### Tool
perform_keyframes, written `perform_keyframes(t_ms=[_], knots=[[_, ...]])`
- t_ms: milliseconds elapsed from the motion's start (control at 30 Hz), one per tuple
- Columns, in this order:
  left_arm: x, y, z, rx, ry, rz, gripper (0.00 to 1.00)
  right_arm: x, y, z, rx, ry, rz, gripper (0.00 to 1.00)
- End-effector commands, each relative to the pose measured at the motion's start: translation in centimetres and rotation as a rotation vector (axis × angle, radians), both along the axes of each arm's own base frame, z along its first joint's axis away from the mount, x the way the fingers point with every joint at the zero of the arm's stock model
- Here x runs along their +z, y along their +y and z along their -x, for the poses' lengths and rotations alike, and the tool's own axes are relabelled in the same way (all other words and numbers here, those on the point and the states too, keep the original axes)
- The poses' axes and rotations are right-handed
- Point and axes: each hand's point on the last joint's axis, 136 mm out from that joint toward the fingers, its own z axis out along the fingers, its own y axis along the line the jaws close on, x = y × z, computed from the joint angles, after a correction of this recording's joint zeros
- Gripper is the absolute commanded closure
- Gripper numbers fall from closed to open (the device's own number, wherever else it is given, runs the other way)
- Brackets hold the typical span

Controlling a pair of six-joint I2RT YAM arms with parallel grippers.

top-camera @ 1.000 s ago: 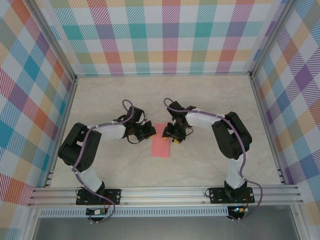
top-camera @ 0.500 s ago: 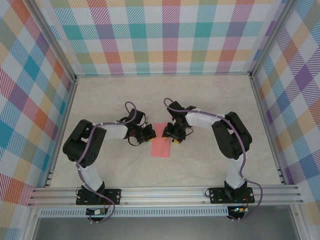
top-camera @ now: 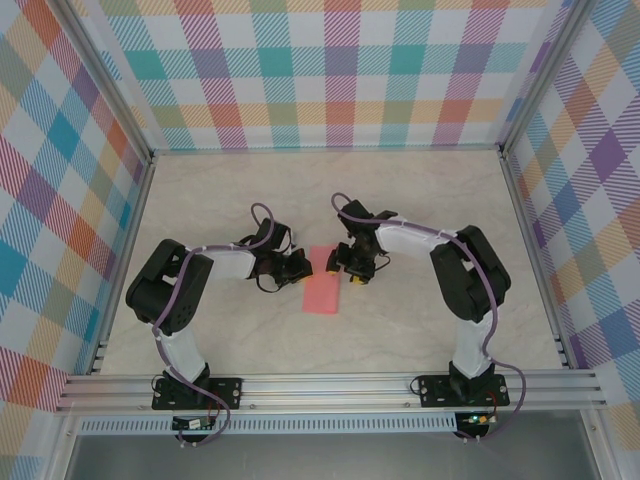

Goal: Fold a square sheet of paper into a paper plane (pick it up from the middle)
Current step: Hold the square sheet of paper at the center of the table, then first fold in half a square sheet of paper at the center of the table.

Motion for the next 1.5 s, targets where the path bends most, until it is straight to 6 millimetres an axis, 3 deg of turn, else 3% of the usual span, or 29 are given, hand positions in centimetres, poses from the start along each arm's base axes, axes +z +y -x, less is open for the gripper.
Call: perform_keyframes(t_ms=[0,67,167,233,333,700,1300,1367,1467], knots=[[-3.3,1.5,2.6,-0.005,0.091,-0.102,1.00,3.8,-0.5,-0.9,-0.018,-0.110,-0.065,0.37],[-3.3,1.5,2.6,-0.005,0.090,-0.100,1.00,4.7,-0.2,-0.8,-0.015,-0.136,-0.114,0.41],[-3.3,1.6,2.6,-0.004,0.089,-0.103,1.00,5.4,1.7,-0.4,0.017,-0.148,-0.255,0.60],[-3.3,1.5,2.7,-0.005,0.091,-0.101,1.00,5.3,3.2,0.0,0.029,-0.124,-0.357,0.75],[-3.3,1.5,2.7,-0.005,0.092,-0.101,1.00,4.2,3.8,0.3,0.021,-0.089,-0.403,0.88],[-3.4,1.6,2.8,-0.006,0.099,-0.101,1.00,1.2,4.2,1.1,0.051,-0.035,-0.417,0.93],[-3.7,1.7,3.0,-0.006,0.108,-0.108,1.00,-4.8,1.0,4.1,0.057,0.011,-0.300,0.95],[-3.7,1.7,2.9,-0.005,0.108,-0.108,1.00,-4.9,0.9,4.1,0.058,0.005,-0.301,0.95],[-3.6,1.6,2.9,-0.008,0.110,-0.107,1.00,-3.4,1.6,3.5,0.074,-0.036,-0.340,0.96]])
